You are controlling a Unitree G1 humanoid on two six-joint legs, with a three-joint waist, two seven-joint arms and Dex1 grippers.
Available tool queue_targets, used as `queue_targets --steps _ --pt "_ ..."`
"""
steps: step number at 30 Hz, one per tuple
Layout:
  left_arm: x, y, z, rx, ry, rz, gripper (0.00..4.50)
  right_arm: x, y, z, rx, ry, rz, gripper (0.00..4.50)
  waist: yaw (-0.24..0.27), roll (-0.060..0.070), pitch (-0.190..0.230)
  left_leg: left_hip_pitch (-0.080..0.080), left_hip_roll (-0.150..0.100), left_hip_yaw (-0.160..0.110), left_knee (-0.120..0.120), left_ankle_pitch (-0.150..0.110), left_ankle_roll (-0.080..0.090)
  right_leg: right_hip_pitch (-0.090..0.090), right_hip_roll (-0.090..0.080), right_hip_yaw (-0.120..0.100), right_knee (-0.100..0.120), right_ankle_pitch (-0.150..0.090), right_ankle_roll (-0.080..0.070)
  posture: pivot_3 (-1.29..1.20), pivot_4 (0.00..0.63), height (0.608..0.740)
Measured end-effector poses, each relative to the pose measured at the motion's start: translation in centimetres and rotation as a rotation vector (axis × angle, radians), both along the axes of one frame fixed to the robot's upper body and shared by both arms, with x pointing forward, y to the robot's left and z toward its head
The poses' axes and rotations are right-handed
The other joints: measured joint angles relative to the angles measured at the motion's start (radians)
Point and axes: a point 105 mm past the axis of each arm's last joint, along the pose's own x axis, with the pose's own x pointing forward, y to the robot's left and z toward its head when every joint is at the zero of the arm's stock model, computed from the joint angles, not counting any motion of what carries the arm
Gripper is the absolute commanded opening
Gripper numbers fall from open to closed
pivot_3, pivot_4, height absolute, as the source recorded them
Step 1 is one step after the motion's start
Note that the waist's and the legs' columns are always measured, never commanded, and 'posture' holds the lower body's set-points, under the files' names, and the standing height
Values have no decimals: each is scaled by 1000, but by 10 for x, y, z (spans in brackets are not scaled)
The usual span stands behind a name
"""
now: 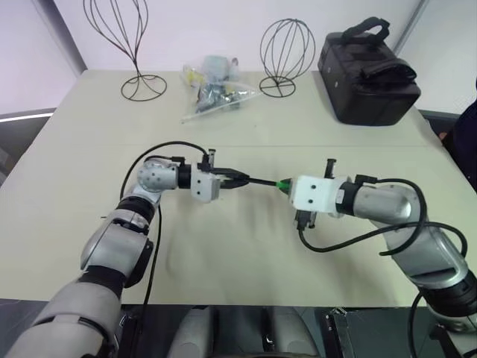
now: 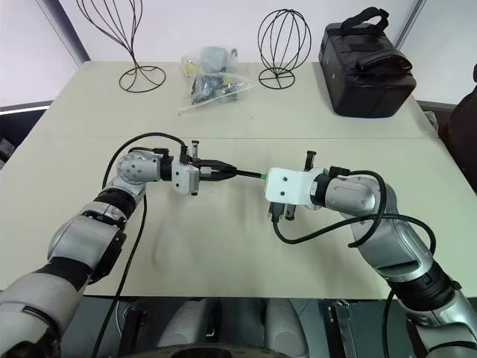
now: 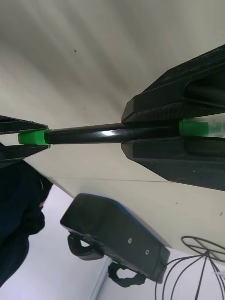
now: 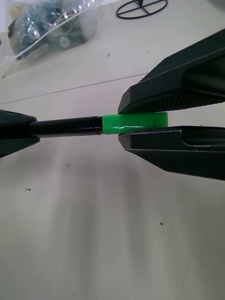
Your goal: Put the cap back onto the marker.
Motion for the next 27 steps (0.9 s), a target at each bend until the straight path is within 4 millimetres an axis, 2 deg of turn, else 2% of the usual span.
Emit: queue_targets --steps 13,18,27 --pt "-5 -3 -3 28 -113 -19 0 -7 -2 -9 13 75 -14 253 1 0 0 0 0 0 0 0 0 0 0 0 0 0 0 0 150 740" --pt "-4 -4 -1 4 -144 0 0 -5 -2 -7 79 106 -51 253 2 0 0 0 0 0 0 0 0 0 0 0 0 0 0 0 150 740" --pt "-3 -6 -1 -13 -179 16 0 -3 -4 -4 87 109 -69 253 1 0 0 0 0 0 0 0 0 0 0 0 0 0 0 0 150 740"
